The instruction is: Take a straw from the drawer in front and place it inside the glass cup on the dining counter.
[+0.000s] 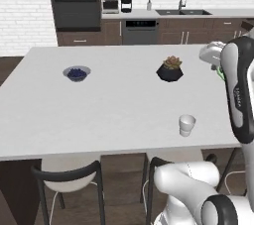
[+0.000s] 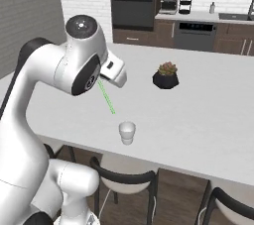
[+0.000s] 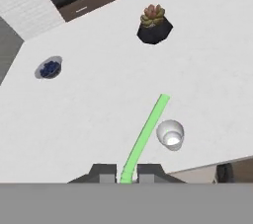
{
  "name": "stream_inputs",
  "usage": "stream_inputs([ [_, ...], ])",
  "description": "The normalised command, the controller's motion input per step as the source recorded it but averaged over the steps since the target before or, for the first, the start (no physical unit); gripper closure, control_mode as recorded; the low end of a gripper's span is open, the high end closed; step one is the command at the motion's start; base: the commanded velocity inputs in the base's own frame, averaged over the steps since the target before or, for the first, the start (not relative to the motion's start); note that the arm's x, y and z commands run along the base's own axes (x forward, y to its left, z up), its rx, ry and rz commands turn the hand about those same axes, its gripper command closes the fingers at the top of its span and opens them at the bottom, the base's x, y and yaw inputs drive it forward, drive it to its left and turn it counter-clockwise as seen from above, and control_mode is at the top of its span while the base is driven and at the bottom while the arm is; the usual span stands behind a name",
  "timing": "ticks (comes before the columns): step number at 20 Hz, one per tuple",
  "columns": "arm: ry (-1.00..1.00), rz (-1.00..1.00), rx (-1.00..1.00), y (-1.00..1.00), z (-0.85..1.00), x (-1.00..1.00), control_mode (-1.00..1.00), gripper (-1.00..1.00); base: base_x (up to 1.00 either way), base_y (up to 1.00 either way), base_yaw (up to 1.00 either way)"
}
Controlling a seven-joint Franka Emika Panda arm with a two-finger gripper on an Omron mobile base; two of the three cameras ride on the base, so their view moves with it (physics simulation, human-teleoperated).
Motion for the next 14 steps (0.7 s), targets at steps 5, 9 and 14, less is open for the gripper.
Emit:
stream_inputs([
  [5, -0.29, 0.02, 0.21, 0.0, 0.25, 0.0, -1.0, 1.0, 0.0, 0.0, 0.0],
  [9, -0.23, 0.0, 0.18, 0.06, -0.01, 0.08, -1.0, 1.0, 0.0, 0.0, 0.0],
  [14, -0.14, 0.0, 0.12, 0.24, -0.22, 0.09, -1.0, 1.0, 0.0, 0.0, 0.0],
])
